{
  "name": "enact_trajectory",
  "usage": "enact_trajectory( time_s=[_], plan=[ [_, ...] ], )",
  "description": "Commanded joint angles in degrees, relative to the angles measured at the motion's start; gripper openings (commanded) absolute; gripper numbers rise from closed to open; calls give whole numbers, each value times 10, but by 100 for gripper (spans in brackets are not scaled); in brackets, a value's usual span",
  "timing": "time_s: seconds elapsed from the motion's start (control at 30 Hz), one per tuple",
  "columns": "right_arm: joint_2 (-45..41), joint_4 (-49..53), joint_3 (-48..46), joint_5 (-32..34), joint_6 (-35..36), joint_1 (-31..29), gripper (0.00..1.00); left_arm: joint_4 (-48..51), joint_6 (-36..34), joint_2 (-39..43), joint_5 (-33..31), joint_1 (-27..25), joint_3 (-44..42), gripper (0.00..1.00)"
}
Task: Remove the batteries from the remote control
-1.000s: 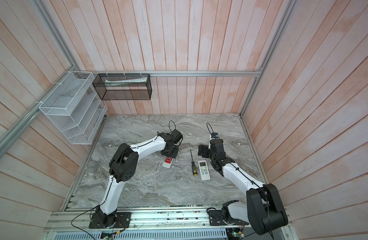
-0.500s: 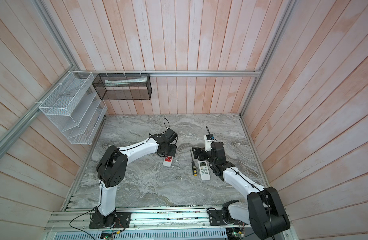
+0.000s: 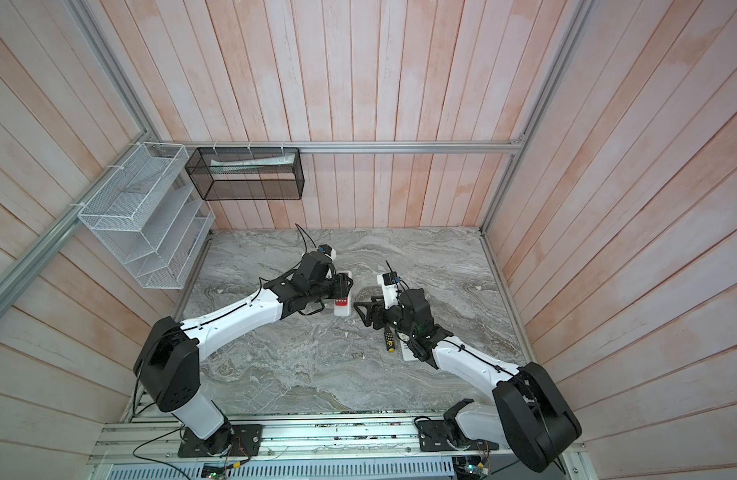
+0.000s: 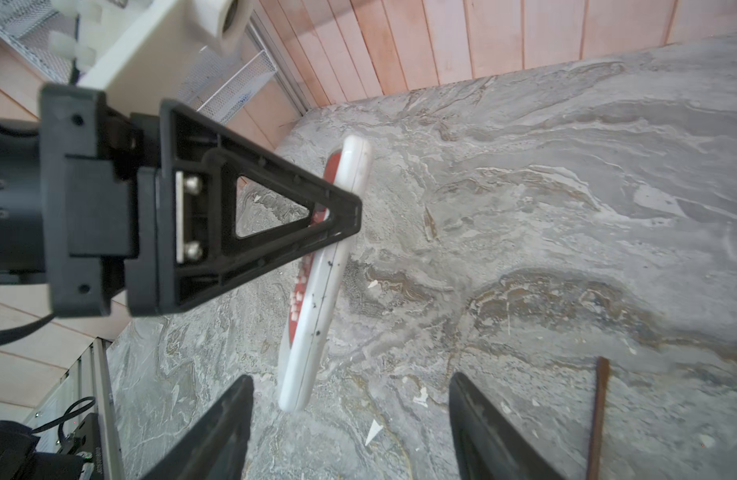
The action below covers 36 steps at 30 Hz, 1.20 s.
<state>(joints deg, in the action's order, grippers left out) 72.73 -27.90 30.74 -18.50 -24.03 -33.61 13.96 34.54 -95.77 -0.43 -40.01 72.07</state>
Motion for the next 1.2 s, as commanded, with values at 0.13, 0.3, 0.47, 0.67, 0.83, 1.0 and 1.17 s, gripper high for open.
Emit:
enact_trajectory(
  time_s=[0.13,0.3,0.47,0.67,0.83,1.0,1.17],
  plan=[
    [47,-59,37,24,-18,-39,61,-62,46,34,14,4,-22,50],
    [75,-85,51,34,-26,-47,49,-77,55,51,1,3,-44,50],
    [98,-97,70,32,-26,-51,42,-95,57,65,-2,3,-62,50],
    [122,-104,88,17,-30,-52,32,-106,56,78,-7,3,-75,50],
    [139,-119,96,-10,-37,-52,21,-112,55,85,-10,3,-81,50],
    [142,-130,96,-21,-29,-53,5,-116,55,92,-14,3,-87,50],
    [138,-99,102,7,25,-63,0,-116,56,98,-16,3,-91,72]
  ],
)
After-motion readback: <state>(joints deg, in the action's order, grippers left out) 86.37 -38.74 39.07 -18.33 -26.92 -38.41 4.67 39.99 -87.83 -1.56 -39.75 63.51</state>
